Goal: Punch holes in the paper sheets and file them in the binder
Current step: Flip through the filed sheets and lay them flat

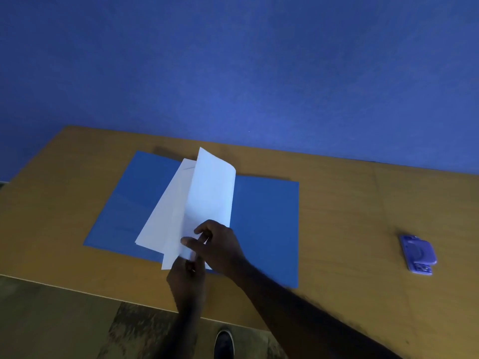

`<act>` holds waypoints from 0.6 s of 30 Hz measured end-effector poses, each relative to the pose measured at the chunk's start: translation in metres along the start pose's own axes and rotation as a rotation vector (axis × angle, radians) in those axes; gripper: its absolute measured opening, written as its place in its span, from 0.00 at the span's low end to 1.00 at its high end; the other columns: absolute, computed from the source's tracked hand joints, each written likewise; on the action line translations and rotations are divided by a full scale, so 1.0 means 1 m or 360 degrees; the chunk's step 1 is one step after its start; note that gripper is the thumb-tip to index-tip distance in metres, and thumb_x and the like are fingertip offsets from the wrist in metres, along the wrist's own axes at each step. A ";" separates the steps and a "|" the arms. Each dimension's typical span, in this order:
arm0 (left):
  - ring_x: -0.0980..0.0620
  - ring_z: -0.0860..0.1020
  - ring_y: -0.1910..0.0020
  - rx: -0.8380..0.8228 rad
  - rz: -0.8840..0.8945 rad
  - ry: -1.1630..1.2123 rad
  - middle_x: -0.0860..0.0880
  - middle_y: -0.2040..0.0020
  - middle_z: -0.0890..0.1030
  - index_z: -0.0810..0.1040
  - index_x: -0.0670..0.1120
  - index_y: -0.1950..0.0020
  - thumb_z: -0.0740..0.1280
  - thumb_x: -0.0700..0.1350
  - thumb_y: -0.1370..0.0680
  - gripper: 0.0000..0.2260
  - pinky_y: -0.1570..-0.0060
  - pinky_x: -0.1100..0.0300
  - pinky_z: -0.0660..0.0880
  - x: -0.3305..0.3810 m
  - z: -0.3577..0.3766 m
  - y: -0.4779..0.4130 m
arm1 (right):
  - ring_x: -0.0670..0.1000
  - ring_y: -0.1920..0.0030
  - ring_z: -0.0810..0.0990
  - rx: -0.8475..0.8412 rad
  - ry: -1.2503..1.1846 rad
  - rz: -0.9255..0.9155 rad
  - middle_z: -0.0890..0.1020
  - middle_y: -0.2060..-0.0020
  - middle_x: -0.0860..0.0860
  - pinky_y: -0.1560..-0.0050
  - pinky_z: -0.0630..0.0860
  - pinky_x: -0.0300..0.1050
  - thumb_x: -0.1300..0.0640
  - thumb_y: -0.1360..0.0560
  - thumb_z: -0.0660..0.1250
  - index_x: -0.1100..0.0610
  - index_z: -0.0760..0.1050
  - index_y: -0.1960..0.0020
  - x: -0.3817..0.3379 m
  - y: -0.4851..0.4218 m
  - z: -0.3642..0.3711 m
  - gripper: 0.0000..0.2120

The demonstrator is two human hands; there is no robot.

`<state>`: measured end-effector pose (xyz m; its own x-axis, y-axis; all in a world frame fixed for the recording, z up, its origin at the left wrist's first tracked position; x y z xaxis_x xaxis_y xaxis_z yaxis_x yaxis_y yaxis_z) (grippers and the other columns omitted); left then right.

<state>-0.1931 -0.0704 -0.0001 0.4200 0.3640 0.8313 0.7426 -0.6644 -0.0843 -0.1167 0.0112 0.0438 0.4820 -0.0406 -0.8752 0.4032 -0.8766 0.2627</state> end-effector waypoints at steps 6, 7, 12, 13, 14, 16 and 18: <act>0.48 0.76 0.63 0.0318 -0.0539 0.0232 0.40 0.58 0.82 0.80 0.33 0.58 0.66 0.49 0.22 0.17 0.61 0.60 0.71 -0.010 -0.012 -0.017 | 0.48 0.44 0.76 0.0273 0.0180 -0.0028 0.79 0.47 0.47 0.42 0.74 0.45 0.41 0.28 0.69 0.52 0.76 0.42 0.044 0.000 -0.012 0.20; 0.47 0.75 0.64 0.0326 -0.0571 0.0233 0.39 0.59 0.81 0.79 0.32 0.59 0.66 0.49 0.22 0.18 0.63 0.60 0.69 -0.012 -0.014 -0.021 | 0.49 0.40 0.75 0.0249 0.0228 0.0015 0.78 0.43 0.48 0.39 0.72 0.44 0.42 0.27 0.69 0.52 0.75 0.39 0.054 0.001 -0.015 0.21; 0.37 0.78 0.55 0.0370 -0.0945 0.0328 0.36 0.55 0.80 0.77 0.32 0.53 0.67 0.55 0.23 0.23 0.56 0.49 0.75 -0.033 -0.016 -0.035 | 0.50 0.27 0.65 -0.0061 0.0485 0.0037 0.69 0.27 0.48 0.28 0.61 0.45 0.43 0.24 0.66 0.49 0.66 0.26 0.088 0.011 -0.018 0.28; 0.38 0.78 0.50 0.0427 -0.1052 0.0418 0.37 0.49 0.79 0.75 0.34 0.45 0.69 0.55 0.25 0.24 0.53 0.49 0.75 -0.033 -0.017 -0.034 | 0.50 0.25 0.63 -0.0127 0.0534 0.0010 0.67 0.26 0.48 0.26 0.59 0.47 0.43 0.24 0.65 0.47 0.64 0.25 0.090 0.014 -0.016 0.29; 0.40 0.76 0.46 0.0469 -0.1149 0.0511 0.39 0.44 0.77 0.72 0.36 0.38 0.71 0.55 0.26 0.27 0.50 0.49 0.75 -0.032 -0.016 -0.032 | 0.50 0.24 0.60 -0.0186 0.0575 -0.0004 0.64 0.24 0.48 0.25 0.57 0.48 0.43 0.24 0.65 0.46 0.62 0.25 0.092 0.015 -0.014 0.29; 0.44 0.75 0.45 0.0454 -0.1208 0.0682 0.44 0.42 0.74 0.66 0.39 0.31 0.73 0.53 0.28 0.33 0.47 0.50 0.75 -0.027 -0.012 -0.029 | 0.48 0.23 0.55 -0.0277 0.0626 -0.0009 0.60 0.23 0.48 0.26 0.53 0.50 0.42 0.23 0.64 0.44 0.59 0.24 0.093 0.017 -0.013 0.30; 0.45 0.78 0.45 0.0427 -0.1207 0.0825 0.46 0.42 0.76 0.65 0.41 0.30 0.76 0.54 0.31 0.36 0.46 0.46 0.78 -0.029 -0.008 -0.027 | 0.47 0.22 0.53 -0.0339 0.0659 -0.0012 0.58 0.22 0.47 0.26 0.51 0.50 0.41 0.23 0.63 0.43 0.58 0.23 0.094 0.019 -0.012 0.31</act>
<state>-0.2290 -0.0681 -0.0175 -0.4576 0.2591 0.8506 0.8438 -0.1751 0.5073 -0.0548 -0.0036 -0.0285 0.7308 0.1982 -0.6531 0.5379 -0.7563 0.3724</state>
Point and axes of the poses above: each hand's wrist, its own y-axis away from the middle knuckle, its own z-axis out of the palm, x = y × z, the point moved 3 cm from there along -y, towards the middle knuckle
